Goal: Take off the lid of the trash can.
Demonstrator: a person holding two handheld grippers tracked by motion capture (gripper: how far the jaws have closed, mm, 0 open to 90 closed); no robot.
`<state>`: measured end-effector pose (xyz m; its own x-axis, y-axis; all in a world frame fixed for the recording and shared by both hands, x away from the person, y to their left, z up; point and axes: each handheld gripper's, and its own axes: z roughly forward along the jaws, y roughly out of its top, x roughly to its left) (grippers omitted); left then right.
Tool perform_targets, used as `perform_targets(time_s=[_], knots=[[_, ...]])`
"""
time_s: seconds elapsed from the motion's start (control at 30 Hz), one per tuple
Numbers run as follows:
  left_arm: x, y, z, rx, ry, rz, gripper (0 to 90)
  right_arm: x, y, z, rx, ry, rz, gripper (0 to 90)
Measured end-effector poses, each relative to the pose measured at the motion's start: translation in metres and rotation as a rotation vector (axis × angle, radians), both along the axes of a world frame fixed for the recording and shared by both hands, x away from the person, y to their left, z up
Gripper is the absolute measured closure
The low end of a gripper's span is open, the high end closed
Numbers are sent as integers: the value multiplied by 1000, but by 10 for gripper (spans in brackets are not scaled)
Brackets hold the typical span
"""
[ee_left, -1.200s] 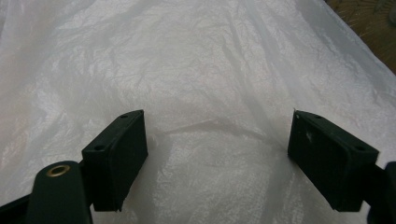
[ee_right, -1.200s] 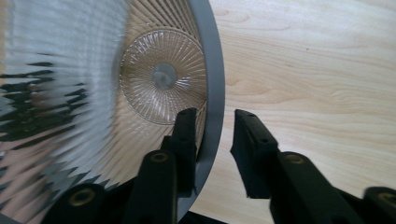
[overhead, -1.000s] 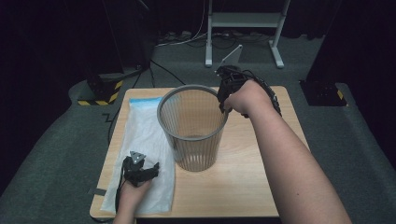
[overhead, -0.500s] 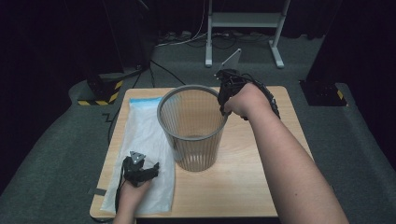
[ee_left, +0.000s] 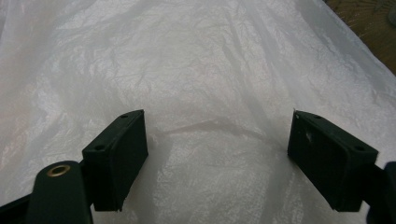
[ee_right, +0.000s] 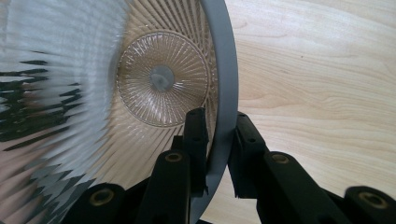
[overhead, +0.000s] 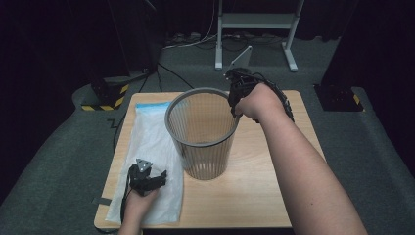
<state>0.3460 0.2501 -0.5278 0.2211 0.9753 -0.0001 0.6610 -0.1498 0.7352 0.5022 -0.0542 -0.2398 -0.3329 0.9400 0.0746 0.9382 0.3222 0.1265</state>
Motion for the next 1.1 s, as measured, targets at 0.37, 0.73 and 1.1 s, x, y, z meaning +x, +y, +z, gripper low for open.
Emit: perform_targets(time_s=[0.37, 0.73, 1.1], knots=[[0, 0, 0, 0, 1, 1, 199, -1, 3, 12, -34, -47, -4, 793], [0, 0, 0, 3, -1, -1, 200, 3, -14, 18, 164, -55, -52, 828], [0, 0, 0, 0, -2, -1, 201, 8, -39, 20, 334, -44, -84, 831]])
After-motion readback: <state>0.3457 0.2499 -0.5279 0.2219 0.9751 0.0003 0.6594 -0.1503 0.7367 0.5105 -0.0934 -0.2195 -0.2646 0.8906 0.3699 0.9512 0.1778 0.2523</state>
